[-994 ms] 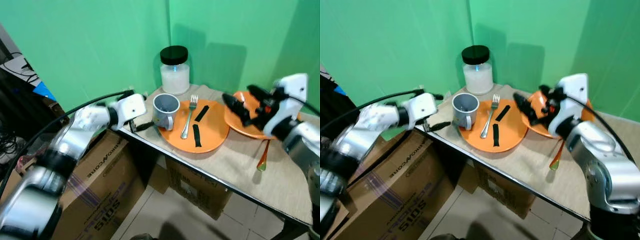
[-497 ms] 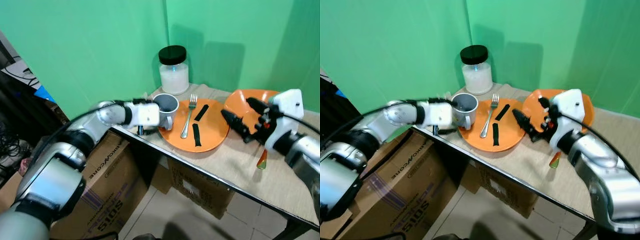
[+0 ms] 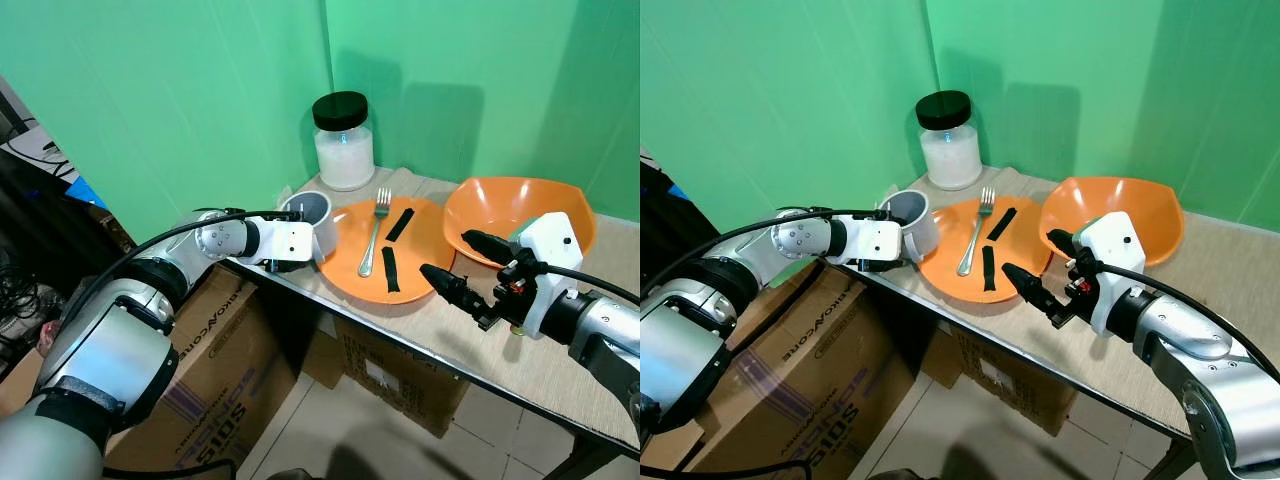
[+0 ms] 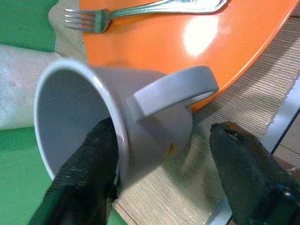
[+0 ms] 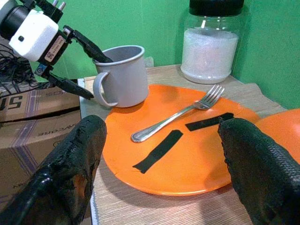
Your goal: Setting the table
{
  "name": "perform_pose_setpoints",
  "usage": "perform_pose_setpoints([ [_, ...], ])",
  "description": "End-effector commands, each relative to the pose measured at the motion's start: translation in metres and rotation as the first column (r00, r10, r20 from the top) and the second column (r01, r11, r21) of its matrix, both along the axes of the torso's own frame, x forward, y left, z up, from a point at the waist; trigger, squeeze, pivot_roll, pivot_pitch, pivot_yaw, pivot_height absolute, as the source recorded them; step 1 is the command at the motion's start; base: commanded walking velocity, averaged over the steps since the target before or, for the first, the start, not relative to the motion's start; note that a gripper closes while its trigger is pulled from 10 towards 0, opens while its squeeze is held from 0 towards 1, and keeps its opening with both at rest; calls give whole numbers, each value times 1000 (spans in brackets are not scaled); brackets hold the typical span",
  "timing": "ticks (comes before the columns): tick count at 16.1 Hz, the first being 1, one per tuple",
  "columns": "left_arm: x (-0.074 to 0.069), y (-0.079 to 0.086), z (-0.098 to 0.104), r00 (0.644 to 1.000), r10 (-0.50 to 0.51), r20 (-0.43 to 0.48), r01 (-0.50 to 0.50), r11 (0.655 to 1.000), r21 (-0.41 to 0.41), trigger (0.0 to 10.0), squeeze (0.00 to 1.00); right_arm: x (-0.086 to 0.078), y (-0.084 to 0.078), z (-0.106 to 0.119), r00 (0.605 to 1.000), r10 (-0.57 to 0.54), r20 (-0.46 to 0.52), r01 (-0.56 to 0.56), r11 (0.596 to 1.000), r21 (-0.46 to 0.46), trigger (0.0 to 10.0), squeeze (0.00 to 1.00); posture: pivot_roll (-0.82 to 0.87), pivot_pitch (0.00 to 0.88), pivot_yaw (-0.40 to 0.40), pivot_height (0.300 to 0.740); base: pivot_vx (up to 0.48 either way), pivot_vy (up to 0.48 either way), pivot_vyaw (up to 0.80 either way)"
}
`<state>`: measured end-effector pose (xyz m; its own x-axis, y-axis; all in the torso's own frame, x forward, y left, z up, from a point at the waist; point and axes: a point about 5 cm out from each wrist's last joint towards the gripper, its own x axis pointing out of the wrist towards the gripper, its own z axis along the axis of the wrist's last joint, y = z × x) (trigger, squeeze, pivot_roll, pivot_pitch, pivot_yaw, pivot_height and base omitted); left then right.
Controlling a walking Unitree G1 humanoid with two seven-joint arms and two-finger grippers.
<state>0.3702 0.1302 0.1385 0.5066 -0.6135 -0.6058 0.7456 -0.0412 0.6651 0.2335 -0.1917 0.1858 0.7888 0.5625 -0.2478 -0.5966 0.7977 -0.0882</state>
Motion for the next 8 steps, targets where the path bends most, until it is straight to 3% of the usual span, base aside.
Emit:
perform_pose_setpoints([
  [1,2,7,3,1000,13,3,-13,1000,27,0,0,2,6,-2,1000,18,-6,-18,1000,-1,10000,0,-51,0,215,740,0,0,0],
  [8,5,15,5,998,51,44,-53,998,44,0,0,9,7,-1,1000,-13,11,13,1000,-9,10000,0,-48,0,207,740,0,0,0],
])
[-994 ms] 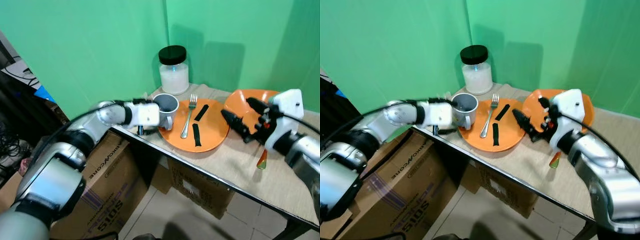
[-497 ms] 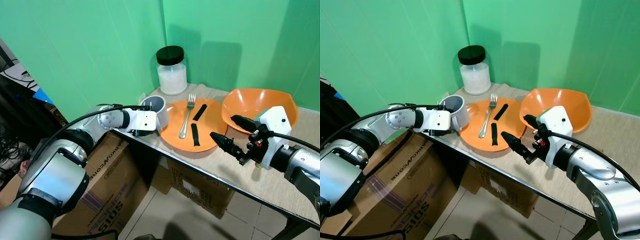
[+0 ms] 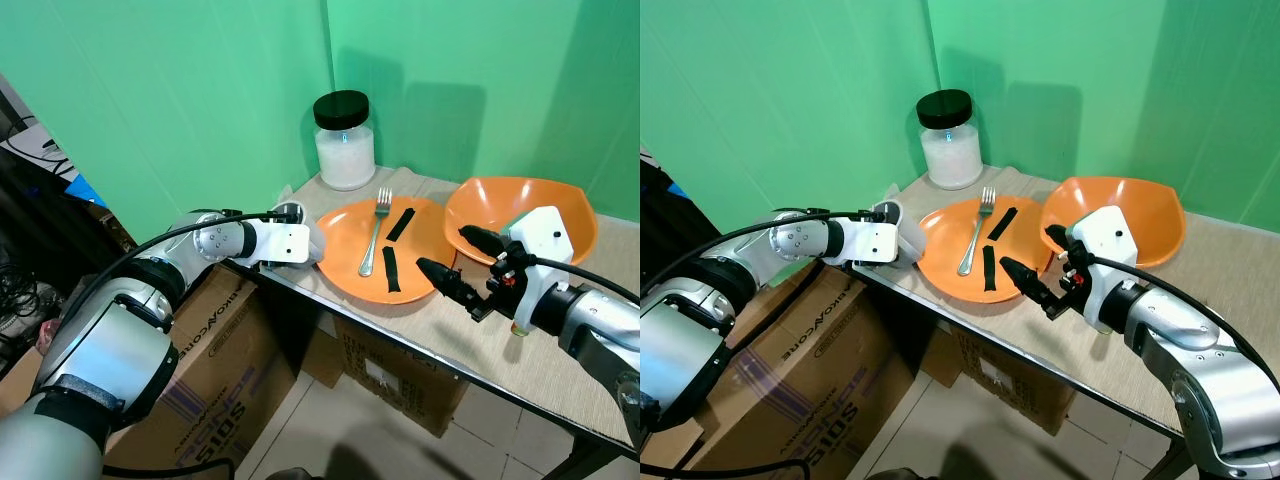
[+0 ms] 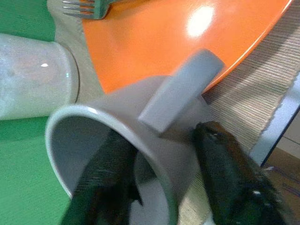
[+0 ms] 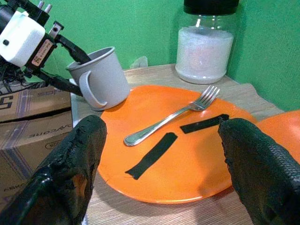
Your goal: Setting the table
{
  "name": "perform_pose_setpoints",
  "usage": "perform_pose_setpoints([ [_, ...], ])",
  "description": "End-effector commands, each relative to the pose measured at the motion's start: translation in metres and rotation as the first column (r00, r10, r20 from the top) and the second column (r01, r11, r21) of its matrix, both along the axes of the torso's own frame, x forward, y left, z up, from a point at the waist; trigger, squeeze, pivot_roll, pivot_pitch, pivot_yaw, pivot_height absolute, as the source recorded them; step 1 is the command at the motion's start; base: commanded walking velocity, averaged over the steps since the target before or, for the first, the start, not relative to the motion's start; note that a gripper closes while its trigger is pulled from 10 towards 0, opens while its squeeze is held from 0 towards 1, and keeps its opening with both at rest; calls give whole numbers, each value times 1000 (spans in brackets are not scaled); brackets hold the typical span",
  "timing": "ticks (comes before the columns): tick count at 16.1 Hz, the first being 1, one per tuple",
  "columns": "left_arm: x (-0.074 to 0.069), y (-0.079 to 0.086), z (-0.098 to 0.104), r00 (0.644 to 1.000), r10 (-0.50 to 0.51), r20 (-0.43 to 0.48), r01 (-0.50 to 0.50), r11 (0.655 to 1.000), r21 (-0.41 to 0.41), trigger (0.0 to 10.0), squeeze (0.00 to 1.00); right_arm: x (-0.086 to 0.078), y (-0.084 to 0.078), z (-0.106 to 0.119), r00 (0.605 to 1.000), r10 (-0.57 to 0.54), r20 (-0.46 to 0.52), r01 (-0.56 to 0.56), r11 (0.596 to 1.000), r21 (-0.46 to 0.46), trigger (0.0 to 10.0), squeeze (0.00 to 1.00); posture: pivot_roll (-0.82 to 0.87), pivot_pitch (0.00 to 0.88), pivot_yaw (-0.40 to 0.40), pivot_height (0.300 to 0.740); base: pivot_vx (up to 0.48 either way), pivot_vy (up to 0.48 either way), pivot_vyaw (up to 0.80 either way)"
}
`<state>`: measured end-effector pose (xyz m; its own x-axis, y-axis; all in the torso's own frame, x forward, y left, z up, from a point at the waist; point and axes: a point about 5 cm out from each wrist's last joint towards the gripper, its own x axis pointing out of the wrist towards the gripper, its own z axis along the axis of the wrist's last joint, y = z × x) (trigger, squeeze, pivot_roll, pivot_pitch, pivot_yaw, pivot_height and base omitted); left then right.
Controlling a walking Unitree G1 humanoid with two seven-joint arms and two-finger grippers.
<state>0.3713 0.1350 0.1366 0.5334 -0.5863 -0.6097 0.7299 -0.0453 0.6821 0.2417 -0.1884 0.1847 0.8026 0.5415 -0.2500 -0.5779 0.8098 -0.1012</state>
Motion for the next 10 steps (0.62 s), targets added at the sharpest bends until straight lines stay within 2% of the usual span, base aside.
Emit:
perform_pose_setpoints([
  [1,4,11,7,999,36,21,-36,999,17,0,0,1,4,0,1000,11,6,-11,1000,3,10000,0,-48,0,208,740,0,0,0],
  [5,5,16,9,998,54,30,-54,999,9,0,0,2,5,1,1000,11,16,-11,1000,-2,10000,0,-42,0,206,740,0,0,0],
  [10,5,22,15,997,66,39,-64,997,-42,0,0,3,13,-1,999,31,23,-31,999,15,10000,0,-24,0,194,740,0,0,0],
])
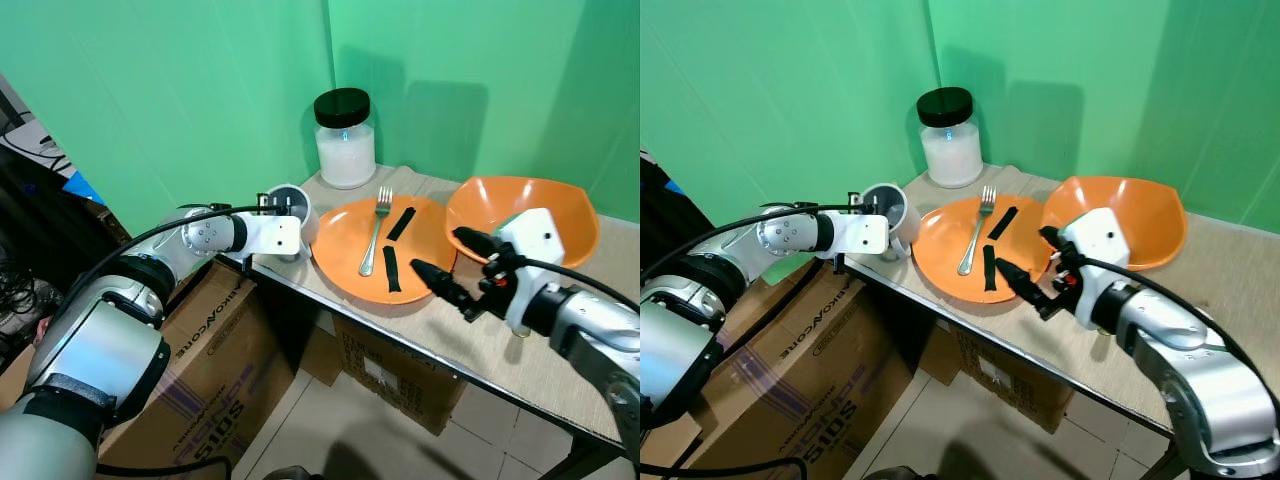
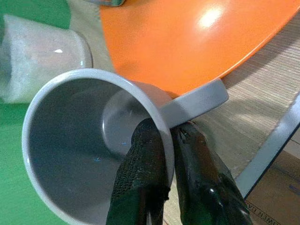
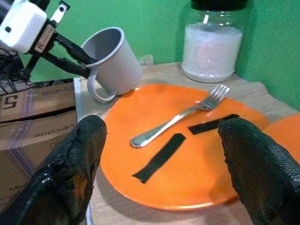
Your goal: Setting the table
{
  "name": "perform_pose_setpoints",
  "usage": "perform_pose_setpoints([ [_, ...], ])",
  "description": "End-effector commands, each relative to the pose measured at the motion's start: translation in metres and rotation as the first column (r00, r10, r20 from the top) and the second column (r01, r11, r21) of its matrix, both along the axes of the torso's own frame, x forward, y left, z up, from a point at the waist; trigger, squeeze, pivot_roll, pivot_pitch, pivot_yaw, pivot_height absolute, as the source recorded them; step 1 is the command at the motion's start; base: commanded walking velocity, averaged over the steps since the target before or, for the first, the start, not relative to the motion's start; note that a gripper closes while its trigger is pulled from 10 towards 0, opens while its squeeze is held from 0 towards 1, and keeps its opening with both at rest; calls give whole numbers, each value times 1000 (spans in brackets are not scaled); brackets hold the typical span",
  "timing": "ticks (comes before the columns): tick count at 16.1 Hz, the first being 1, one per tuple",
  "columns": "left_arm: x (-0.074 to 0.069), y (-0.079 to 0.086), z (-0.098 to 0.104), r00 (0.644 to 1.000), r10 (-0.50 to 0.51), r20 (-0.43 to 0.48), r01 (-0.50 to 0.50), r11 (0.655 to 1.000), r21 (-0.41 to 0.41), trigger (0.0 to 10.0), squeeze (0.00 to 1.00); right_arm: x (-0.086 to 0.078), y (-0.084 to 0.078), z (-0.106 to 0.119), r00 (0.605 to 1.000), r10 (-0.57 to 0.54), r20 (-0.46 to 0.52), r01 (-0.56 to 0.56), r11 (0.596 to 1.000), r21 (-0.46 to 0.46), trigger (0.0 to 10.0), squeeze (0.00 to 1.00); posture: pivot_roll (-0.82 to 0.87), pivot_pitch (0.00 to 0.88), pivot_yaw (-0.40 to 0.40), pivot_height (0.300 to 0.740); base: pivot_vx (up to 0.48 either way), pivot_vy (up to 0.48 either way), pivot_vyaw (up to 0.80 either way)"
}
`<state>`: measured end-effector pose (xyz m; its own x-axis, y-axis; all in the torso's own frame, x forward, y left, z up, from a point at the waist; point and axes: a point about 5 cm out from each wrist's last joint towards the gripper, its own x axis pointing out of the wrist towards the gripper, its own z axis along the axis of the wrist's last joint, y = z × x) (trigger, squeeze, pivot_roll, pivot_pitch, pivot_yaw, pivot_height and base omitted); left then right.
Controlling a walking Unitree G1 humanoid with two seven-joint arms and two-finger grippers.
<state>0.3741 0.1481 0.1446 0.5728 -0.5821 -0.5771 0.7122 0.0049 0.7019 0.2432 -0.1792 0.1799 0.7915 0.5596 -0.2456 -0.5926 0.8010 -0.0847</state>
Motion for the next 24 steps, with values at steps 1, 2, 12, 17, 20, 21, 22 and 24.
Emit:
perform_pose_setpoints([
  [1,3,10,9,999,42,23,-42,999,-26,0,0,3,5,6,999,11,43,-11,1000,5,10000,0,-23,0,196,740,0,0,0],
  [2,4,11,11,998,52,28,-51,998,-37,0,0,4,5,8,998,5,56,-6,1000,10,10000,0,-24,0,197,740,0,0,0],
  [12,11,-24,29,992,118,38,-91,903,-420,0,0,6,26,14,989,37,141,-52,993,103,10000,0,-17,0,188,740,0,0,0],
  [17,6,-48,50,999,12,-32,-31,694,-719,0,0,0,40,16,956,171,236,-181,983,21,10000,1000,-9,0,173,740,0,0,0],
  [20,-4,-46,42,987,-106,-121,-19,670,-742,0,0,5,43,24,917,208,341,-178,977,-117,10000,1000,-4,0,169,740,0,0,0],
  [21,-6,-46,41,983,-125,-137,-18,671,-741,0,0,8,44,27,910,192,366,-155,980,-127,10000,1000,-3,0,170,740,0,0,0],
  [22,-9,-48,39,976,-152,-153,-12,671,-741,0,0,12,45,29,897,178,404,-115,978,-175,10000,1000,-6,0,173,740,0,0,0],
  [24,-13,-55,37,968,-183,-170,-6,663,-748,0,0,14,53,28,887,193,420,-108,970,-218,10000,0,-7,0,176,740,0,0,0],
])
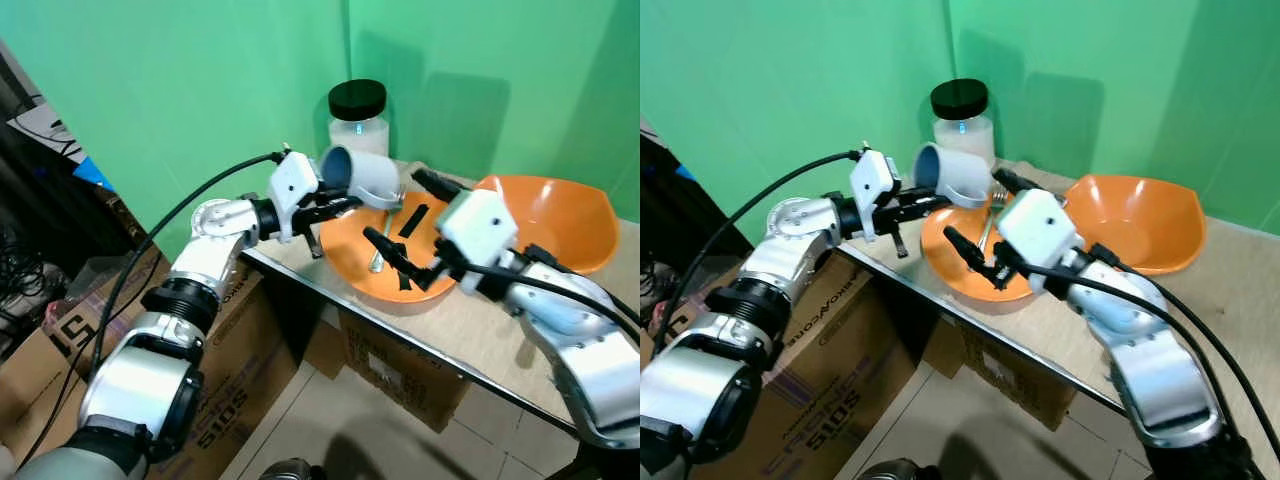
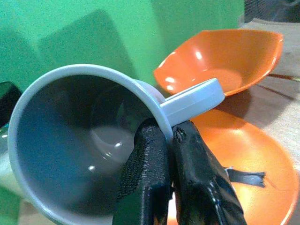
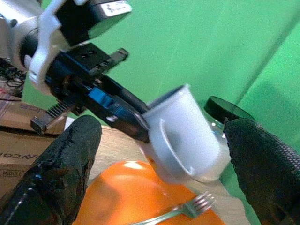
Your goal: Setting the table
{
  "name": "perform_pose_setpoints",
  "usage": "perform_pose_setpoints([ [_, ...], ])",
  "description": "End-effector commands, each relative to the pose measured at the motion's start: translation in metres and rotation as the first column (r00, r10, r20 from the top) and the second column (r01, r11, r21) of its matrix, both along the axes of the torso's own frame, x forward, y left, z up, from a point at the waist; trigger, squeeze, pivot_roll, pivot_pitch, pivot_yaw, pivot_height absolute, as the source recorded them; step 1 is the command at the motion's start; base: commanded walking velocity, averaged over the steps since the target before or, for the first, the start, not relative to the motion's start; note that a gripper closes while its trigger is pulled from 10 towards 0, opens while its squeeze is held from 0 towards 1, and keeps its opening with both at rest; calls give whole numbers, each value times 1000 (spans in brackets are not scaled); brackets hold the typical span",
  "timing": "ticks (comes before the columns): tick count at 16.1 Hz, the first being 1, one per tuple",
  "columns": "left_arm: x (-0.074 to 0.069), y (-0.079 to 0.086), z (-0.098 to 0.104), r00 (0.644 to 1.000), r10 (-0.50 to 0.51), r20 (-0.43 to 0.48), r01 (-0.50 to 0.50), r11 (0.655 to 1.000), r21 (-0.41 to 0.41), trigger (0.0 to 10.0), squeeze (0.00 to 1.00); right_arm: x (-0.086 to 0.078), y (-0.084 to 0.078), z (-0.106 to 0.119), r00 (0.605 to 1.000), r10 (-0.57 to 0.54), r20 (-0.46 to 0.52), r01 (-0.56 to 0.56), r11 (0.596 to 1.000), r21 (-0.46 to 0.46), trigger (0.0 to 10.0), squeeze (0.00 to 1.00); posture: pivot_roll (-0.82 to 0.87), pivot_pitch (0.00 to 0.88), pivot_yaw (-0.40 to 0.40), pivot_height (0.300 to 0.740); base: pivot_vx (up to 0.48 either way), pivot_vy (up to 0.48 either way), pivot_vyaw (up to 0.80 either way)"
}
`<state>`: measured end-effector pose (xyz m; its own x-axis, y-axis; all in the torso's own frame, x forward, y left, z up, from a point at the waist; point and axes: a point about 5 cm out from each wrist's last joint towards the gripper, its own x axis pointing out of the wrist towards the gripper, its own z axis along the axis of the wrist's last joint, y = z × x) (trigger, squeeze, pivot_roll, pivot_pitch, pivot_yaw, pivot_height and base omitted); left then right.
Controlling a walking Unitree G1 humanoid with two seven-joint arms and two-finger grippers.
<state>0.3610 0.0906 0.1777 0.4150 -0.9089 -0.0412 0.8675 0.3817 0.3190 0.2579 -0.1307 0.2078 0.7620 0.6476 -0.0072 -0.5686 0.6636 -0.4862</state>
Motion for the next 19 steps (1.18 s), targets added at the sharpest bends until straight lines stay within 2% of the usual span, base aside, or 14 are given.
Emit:
perform_pose_setpoints([
  [1,-1,-1,4,1000,-16,4,16,1000,-8,0,0,-2,12,-3,999,47,-4,-47,999,-7,10000,0,-7,0,179,740,0,0,0],
  [2,-2,-4,5,1000,-29,0,29,1000,-5,0,0,-2,16,-9,997,67,-28,-68,997,-32,10000,0,-9,0,182,740,0,0,0],
  [3,-5,-9,7,998,-64,-3,64,998,-5,0,0,2,17,-17,998,34,-57,-38,997,-69,7961,0,-9,0,185,740,0,0,0],
  [4,-6,-11,8,997,-81,-2,81,997,-4,0,0,5,17,-19,998,12,-65,-16,997,-73,4627,0,-9,0,186,740,0,0,0],
  [5,-7,-12,9,996,-88,-2,88,996,-3,0,0,7,17,-20,998,-3,-61,-2,997,-76,4078,0,-10,0,187,740,0,0,0],
  [6,-9,-13,9,994,-105,1,105,994,12,0,0,11,17,-19,998,-31,-55,28,998,-64,0,0,-10,0,187,740,0,0,0],
  [10,-13,-12,9,992,-123,16,122,991,62,0,0,21,11,-15,993,-109,-34,107,992,-60,0,0,-12,0,189,740,0,0,0],
  [12,-12,-10,10,994,-109,32,106,991,82,0,0,23,6,-18,989,-147,-34,143,985,-101,0,0,-13,0,188,740,0,0,0],
  [17,-9,-5,12,995,-93,44,88,990,106,0,0,23,2,-23,991,-128,-38,118,971,-206,0,0,-8,0,181,740,0,0,0],
  [19,-10,-6,13,993,-110,48,104,988,116,0,0,25,2,-24,990,-133,-41,120,966,-231,1059,0,-7,0,181,740,0,0,0],
])
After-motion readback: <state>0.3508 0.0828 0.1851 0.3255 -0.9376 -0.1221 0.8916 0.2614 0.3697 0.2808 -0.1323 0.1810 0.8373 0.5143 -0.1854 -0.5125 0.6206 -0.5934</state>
